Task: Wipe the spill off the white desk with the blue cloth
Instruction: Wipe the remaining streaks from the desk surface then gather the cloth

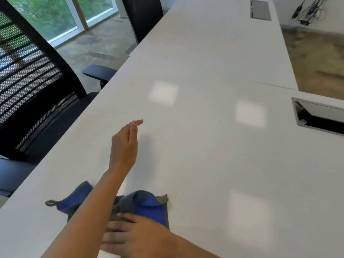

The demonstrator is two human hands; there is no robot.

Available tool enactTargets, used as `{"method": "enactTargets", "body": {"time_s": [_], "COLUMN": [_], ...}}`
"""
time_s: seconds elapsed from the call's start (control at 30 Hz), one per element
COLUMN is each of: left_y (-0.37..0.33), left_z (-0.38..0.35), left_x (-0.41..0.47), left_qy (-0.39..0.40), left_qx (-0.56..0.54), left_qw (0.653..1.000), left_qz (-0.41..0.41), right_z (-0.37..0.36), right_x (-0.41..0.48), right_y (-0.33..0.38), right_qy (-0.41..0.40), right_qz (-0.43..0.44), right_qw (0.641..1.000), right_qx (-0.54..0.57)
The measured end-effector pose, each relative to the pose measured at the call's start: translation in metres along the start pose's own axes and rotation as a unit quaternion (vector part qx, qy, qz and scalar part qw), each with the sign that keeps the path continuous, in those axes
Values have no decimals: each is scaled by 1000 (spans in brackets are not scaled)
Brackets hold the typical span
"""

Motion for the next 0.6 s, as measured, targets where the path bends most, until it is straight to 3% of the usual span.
{"method": "enactTargets", "body": {"time_s": [0.03,0.07,0.1,0.13,0.17,0.2,0.27,0.4,0.47,0.53,0.6], "left_y": [1,1,1,1,0,-1,-3,-10,-13,-18,-23], "left_z": [1,2,2,1,1,0,-3,-10,-12,-14,-14], "left_x": [0,0,0,0,-1,-1,-4,-14,-19,-22,-24], "left_qy": [-1,-1,2,8,21,41,108,304,373,420,448], "left_qx": [3,7,10,14,16,15,6,-11,-8,14,28], "left_qw": [1000,1000,1000,1000,1000,999,994,953,928,908,894], "left_qz": [1,2,2,1,1,2,1,5,14,8,-8], "right_z": [8,18,19,30,35,30,44,96,118,131,135], "right_x": [-5,-13,-21,-36,-51,-64,-85,-84,-91,-104,-116], "right_y": [1,-6,-8,-14,-15,-17,-37,-47,-60,-76,-86], "right_qy": [-10,12,45,41,10,70,115,5,-61,-27,72], "right_qz": [-63,-181,-202,-235,-184,-139,-250,-381,-440,-478,-481], "right_qw": [986,935,872,872,947,980,961,898,878,870,869], "right_qx": [153,305,444,428,264,121,24,219,176,116,93]}}
Point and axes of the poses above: each hand's wrist, its own x-axis towards the middle knuckle, its own z-axis out of the back of the hand, y = z × x, the point moved 3 cm from there along x, towards the middle knuckle, and after that the axes turned 11 degrees about -z, right-handed, at the moved point
